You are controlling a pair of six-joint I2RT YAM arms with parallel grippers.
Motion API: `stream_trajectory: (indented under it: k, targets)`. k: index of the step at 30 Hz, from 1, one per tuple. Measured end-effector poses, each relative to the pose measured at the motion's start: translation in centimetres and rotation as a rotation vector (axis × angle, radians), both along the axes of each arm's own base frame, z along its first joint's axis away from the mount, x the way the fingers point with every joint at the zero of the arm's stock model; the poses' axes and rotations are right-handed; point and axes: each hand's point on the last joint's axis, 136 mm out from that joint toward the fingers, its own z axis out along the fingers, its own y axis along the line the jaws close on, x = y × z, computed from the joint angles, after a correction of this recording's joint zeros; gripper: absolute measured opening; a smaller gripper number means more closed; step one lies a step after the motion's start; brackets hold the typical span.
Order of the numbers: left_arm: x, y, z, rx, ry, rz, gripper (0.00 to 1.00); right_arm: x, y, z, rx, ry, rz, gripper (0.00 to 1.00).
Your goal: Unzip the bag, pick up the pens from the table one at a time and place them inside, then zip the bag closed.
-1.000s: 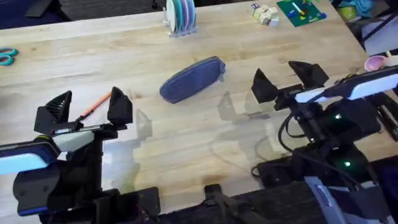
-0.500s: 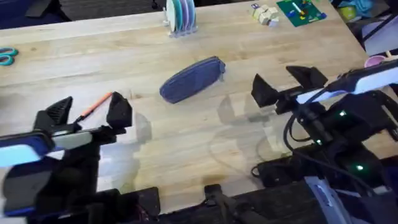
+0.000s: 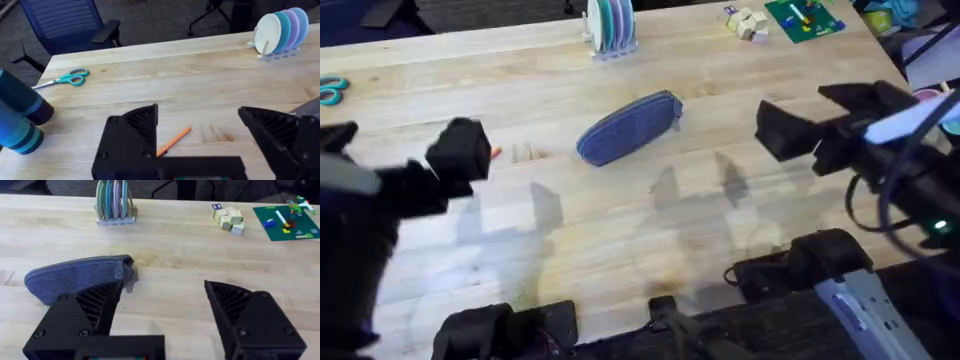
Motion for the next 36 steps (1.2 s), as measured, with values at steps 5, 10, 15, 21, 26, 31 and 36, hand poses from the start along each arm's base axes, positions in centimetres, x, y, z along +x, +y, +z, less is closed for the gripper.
stream_trajectory:
  k: [5, 10, 15, 21, 26, 31, 36]
  targets:
    - [2.0, 0.0, 0.8, 0.014, 0.107, -0.005, 0.993, 0.6, 0.0, 1.6, 0.0, 0.086, 0.0, 0.998]
    - [3.8, -0.2, 1.1, 0.045, 0.226, -0.029, 0.993, 1.7, 0.0, 2.4, 0.0, 0.154, 0.0, 0.998]
    - [5.2, -1.5, 0.3, 0.115, 0.348, -0.149, 0.993, 2.5, 0.0, 2.0, 0.0, 0.196, 0.0, 0.998]
    - [6.2, -4.2, -1.3, 0.189, 0.416, -0.385, 0.993, 2.6, 0.0, 1.8, 0.0, 0.206, 0.0, 0.998]
    - [6.3, -6.9, -2.1, 0.245, 0.401, -0.611, 0.993, 2.6, 0.0, 1.8, 0.0, 0.206, 0.0, 0.998]
    - [5.8, -9.5, -2.0, 0.282, 0.336, -0.815, 0.994, 2.6, 0.0, 1.8, 0.0, 0.206, 0.0, 0.998]
    - [5.7, -11.2, -2.6, 0.25, 0.317, -0.945, 0.993, 2.6, 0.0, 1.8, 0.0, 0.206, 0.0, 0.997]
